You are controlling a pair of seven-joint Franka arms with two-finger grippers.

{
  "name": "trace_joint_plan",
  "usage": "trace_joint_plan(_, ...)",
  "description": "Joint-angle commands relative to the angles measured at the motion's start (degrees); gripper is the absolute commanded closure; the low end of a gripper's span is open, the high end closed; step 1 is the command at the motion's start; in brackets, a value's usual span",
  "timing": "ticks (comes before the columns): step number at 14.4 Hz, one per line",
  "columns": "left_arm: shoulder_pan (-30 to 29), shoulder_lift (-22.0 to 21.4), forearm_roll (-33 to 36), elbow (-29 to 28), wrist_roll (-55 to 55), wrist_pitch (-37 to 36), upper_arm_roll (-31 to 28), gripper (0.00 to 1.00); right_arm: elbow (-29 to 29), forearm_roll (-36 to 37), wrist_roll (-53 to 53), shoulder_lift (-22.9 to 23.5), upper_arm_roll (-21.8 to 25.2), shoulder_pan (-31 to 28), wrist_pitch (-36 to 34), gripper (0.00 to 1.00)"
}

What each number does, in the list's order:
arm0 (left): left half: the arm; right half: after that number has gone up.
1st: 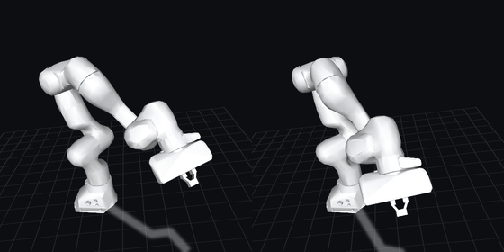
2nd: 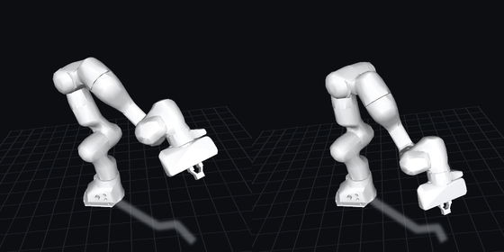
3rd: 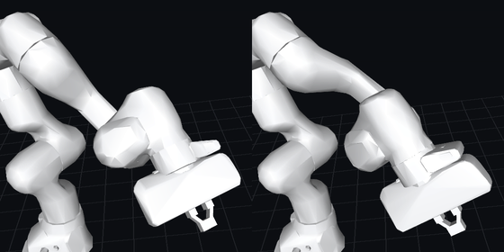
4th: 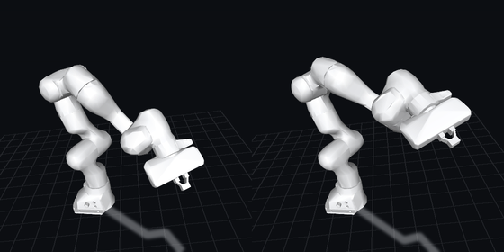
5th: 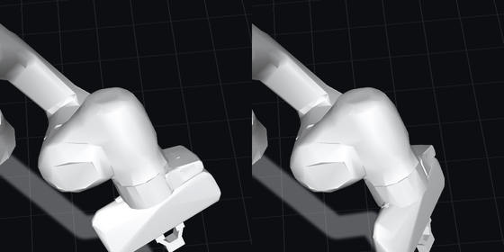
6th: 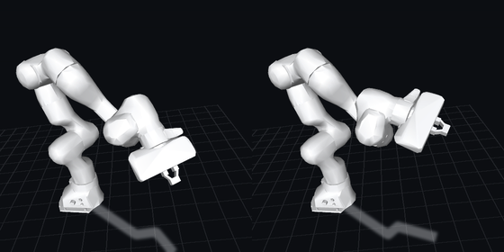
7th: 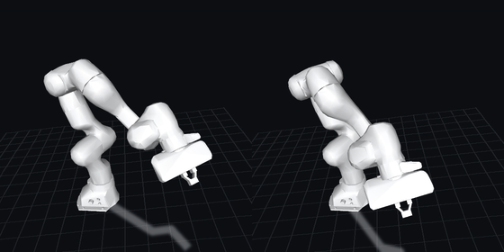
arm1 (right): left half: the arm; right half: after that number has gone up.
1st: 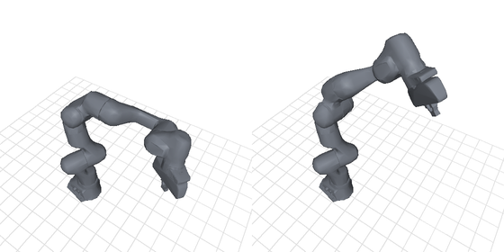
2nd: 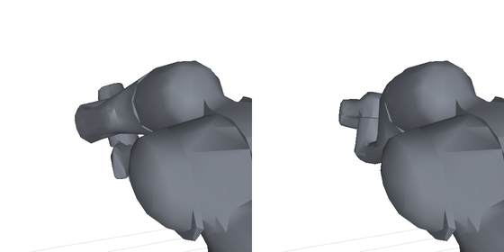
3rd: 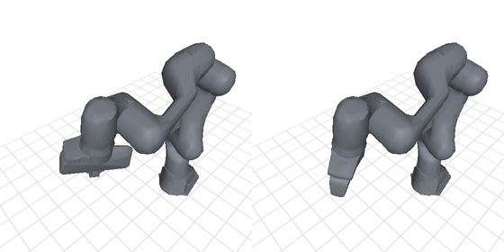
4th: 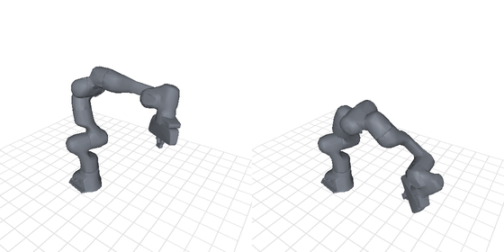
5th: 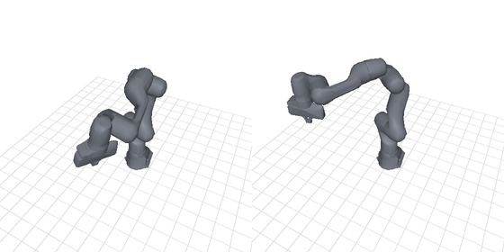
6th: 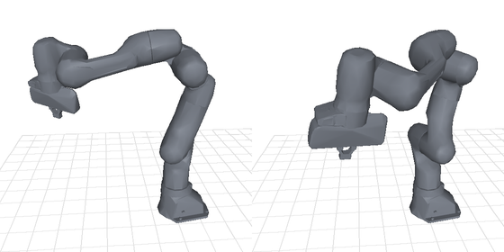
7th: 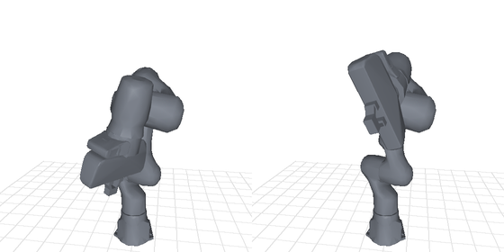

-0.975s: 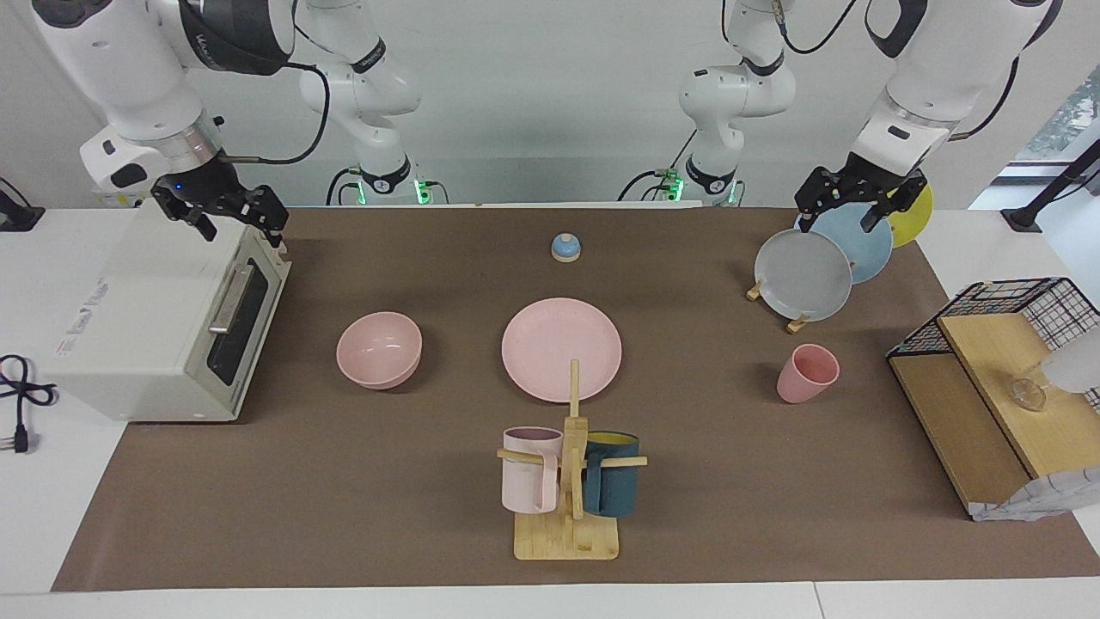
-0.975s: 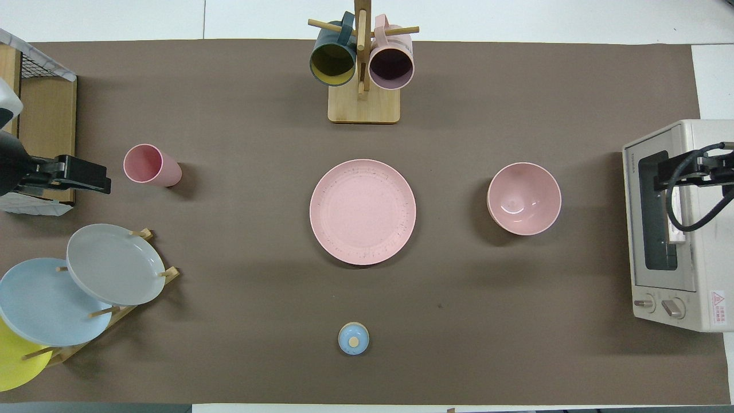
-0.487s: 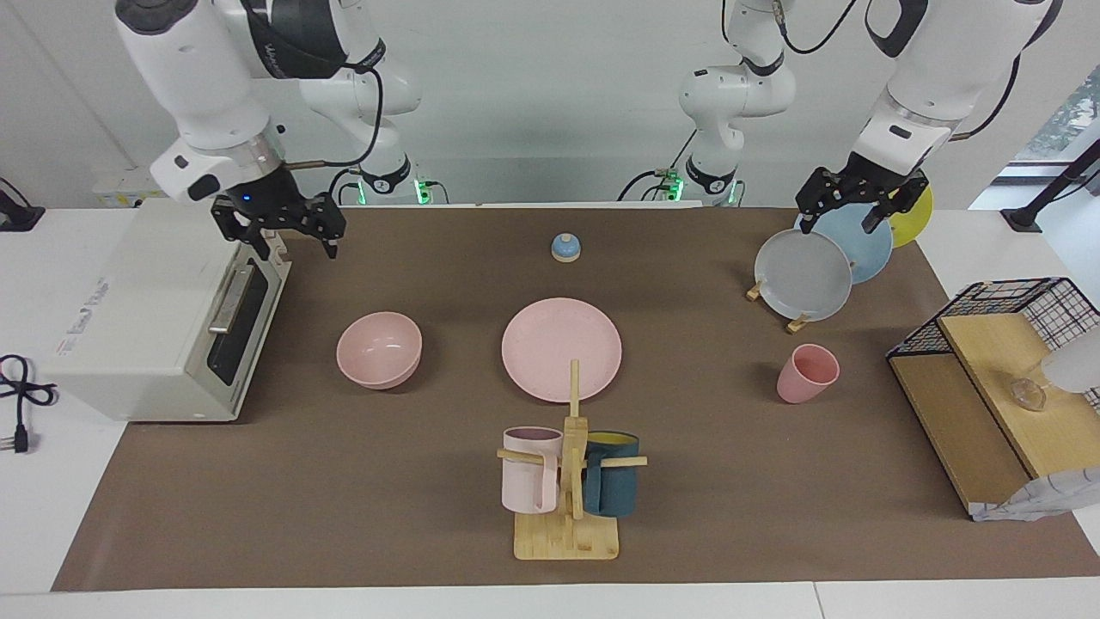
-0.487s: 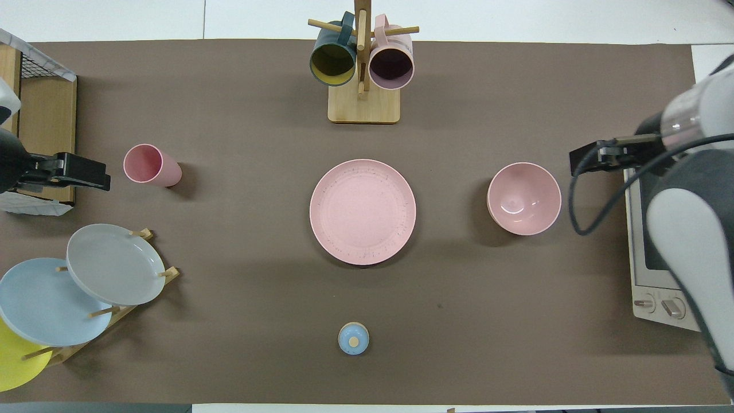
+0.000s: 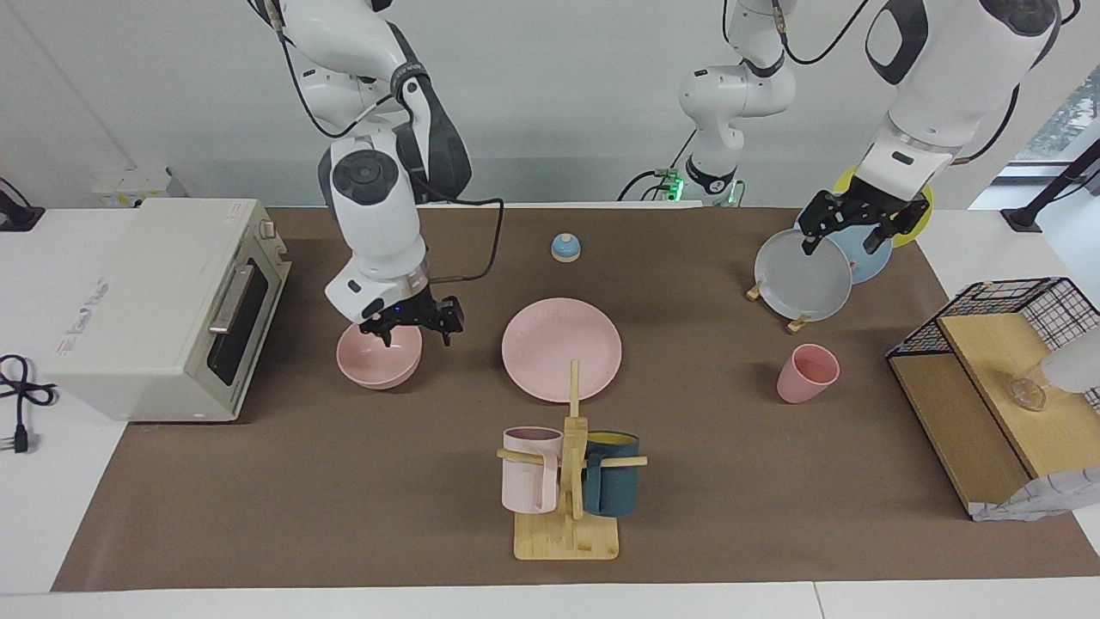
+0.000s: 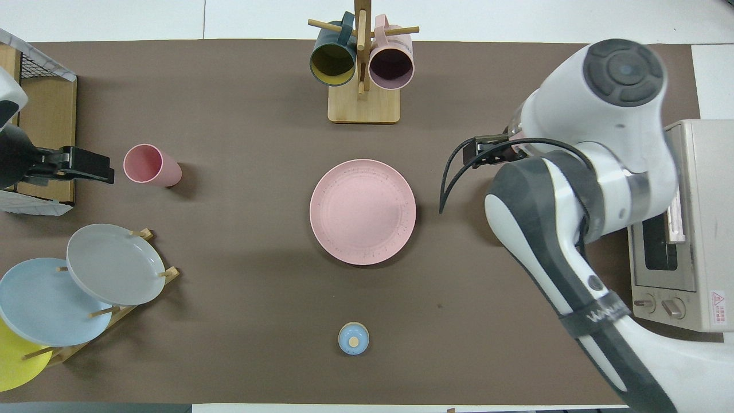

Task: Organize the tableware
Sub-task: 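Lift the pink bowl with the right gripper while the left gripper reaches the cup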

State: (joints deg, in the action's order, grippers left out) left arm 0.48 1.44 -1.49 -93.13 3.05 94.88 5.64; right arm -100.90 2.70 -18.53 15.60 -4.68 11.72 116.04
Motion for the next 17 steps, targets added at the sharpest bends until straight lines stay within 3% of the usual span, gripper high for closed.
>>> trace_joint_plan(1,-0.39,5.05,0.26,-0.3,0.2,5.03,0.25,0.0,-6.84,0.64,-2.91,-1.98,-0.24,0.32,3.41,0.0)
trace_joint_plan(7,-0.21,13.41,0.34,-1.61,0.12,16.02,0.25,0.0,-14.76,0.64,-3.0,-2.69,-0.15,-0.47,9.21,0.0)
trace_joint_plan(9,-0.39,13.5,0.34,-4.07,-0.15,19.1,0.34,0.0,-14.76,0.72,-2.74,-2.42,-0.15,-0.38,9.21,0.35)
trace_joint_plan(10,-0.21,13.5,0.34,-4.52,-0.06,19.64,0.34,0.0,-14.76,0.9,-2.65,-2.33,-0.15,-0.38,9.12,0.55)
trace_joint_plan(11,0.14,13.94,0.34,-5.48,0.03,19.9,0.34,0.0,-14.76,1.68,-2.3,-2.25,-0.15,-0.12,9.03,0.81)
trace_joint_plan(12,0.23,13.94,0.34,-6.62,0.03,20.86,0.25,0.0,-14.76,2.65,-2.03,-2.16,-0.15,0.06,8.77,1.0)
trace_joint_plan(15,0.23,13.94,0.34,-7.77,0.03,22.54,0.34,0.0,-12.49,7.04,-1.86,-1.72,-0.24,1.11,5.89,1.0)
trace_joint_plan(17,0.14,14.29,0.34,-7.86,0.03,23.07,0.25,0.0,-2.87,6.53,-2.29,0.64,-0.33,4.09,-2.87,1.0)
